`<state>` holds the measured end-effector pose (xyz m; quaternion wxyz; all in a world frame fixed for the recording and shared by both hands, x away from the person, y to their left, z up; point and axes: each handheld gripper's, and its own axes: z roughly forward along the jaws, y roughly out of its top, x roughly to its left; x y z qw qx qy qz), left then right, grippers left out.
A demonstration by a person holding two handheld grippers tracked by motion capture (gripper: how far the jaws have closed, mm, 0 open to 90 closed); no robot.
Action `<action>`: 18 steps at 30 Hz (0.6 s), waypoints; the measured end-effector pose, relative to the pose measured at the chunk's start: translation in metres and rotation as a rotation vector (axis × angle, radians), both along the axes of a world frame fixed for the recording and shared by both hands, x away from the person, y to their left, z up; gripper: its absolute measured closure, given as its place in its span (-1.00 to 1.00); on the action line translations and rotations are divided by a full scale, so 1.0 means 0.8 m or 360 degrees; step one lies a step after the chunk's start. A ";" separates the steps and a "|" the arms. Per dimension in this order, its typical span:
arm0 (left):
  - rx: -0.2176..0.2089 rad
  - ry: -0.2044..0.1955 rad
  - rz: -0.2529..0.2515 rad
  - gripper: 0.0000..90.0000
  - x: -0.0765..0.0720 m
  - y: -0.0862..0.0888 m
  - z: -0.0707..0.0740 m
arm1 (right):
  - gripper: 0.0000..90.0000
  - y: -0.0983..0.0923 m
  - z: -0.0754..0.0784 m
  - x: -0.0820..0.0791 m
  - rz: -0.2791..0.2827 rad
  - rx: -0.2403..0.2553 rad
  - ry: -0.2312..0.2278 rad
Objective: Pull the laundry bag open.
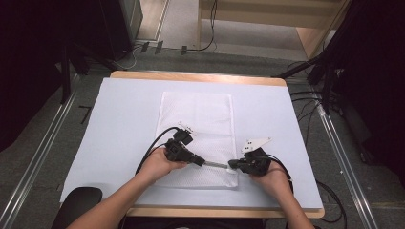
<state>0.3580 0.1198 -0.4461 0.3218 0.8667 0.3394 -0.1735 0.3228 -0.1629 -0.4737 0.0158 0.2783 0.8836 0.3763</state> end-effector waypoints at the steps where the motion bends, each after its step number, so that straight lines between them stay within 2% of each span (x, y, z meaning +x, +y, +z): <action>1: 0.0005 0.0008 -0.0004 0.96 0.000 0.001 0.001 | 1.00 0.000 0.000 0.000 -0.0001 -0.0001 0.0001; 5: 0.0029 0.0001 -0.0002 0.96 0.000 0.003 0.004 | 1.00 0.000 0.000 0.001 0.0001 -0.0003 0.0008; 10: 0.0016 0.0014 0.0002 0.96 0.000 0.005 0.006 | 1.00 0.000 0.000 0.000 0.0001 -0.0002 0.0006; 13: 0.0044 0.0002 -0.0005 0.96 -0.001 0.007 0.008 | 1.00 0.000 0.000 0.000 0.0003 -0.0007 -0.0001; 18: 0.0031 0.0008 0.0014 0.96 0.002 0.016 0.010 | 1.00 0.000 0.000 0.000 0.0003 -0.0004 0.0000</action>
